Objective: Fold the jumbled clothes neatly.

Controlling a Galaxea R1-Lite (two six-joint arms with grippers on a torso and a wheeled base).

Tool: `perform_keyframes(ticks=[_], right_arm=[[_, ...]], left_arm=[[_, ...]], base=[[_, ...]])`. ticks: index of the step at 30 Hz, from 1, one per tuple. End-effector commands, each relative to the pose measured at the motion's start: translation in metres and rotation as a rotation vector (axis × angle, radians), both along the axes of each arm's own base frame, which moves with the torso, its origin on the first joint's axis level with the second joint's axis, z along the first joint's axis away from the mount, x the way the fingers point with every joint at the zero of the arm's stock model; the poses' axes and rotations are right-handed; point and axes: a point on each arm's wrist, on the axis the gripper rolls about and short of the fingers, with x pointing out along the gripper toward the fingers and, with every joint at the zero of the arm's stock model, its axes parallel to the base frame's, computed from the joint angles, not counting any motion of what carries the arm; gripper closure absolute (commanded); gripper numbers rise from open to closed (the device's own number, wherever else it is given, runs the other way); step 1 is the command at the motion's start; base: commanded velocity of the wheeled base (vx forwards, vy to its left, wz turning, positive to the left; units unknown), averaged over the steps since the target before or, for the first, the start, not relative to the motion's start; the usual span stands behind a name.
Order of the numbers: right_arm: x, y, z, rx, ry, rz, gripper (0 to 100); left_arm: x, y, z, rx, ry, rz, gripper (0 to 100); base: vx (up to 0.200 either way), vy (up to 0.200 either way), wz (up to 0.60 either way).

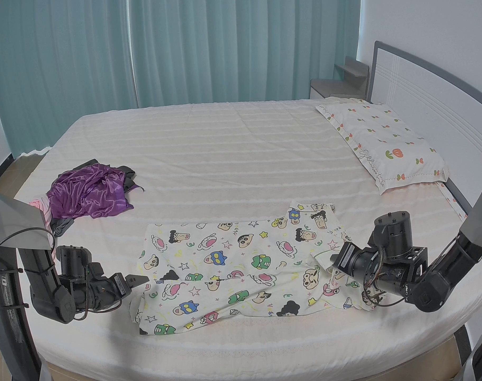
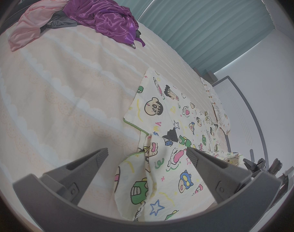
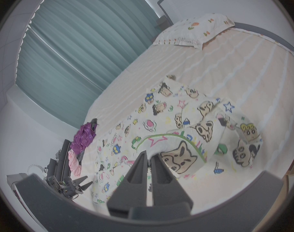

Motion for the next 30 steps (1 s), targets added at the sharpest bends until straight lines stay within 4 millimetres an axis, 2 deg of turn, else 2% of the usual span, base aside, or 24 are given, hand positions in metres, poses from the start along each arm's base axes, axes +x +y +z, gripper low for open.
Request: perform_keyframes(ticks=[1, 5, 10, 11, 17, 21, 30], right_arm=[[-0.004, -0.004, 0.017, 0.011, -0.052, 0.003, 100], [-0.002, -0.009, 0.018, -0.017, -0.067, 0.008, 100], [-0.004, -0.010, 0.017, -0.025, -0.063, 0.010, 100], [-0.004, -0.012, 0.020, -0.024, -0.074, 0.006, 100], [-0.003, -0.015, 0.022, -0.029, -0.079, 0.003, 100], [-0.005, -0.015, 0.022, -0.028, -0.079, 0.008, 100], [-0.010, -0.017, 0.032, 0.001, -0.103, 0.037, 100]], left_arm=[[0.002, -0.001, 0.004, -0.014, -0.010, 0.009, 0], [0.010, -0.009, 0.024, -0.102, -0.051, 0.052, 0], [0.024, -0.012, 0.028, -0.107, -0.088, 0.056, 0], [0.035, -0.012, 0.026, -0.108, -0.097, 0.057, 0], [0.063, -0.016, 0.012, -0.050, -0.043, 0.000, 0], [0.065, -0.016, 0.001, 0.082, -0.071, -0.124, 0], [0.069, -0.031, -0.004, 0.125, -0.096, -0.207, 0]], base=[[0.000, 0.000, 0.00], [0.000, 0.000, 0.00], [0.000, 0.000, 0.00], [0.000, 0.000, 0.00], [0.000, 0.000, 0.00], [0.000, 0.000, 0.00], [0.000, 0.000, 0.00]])
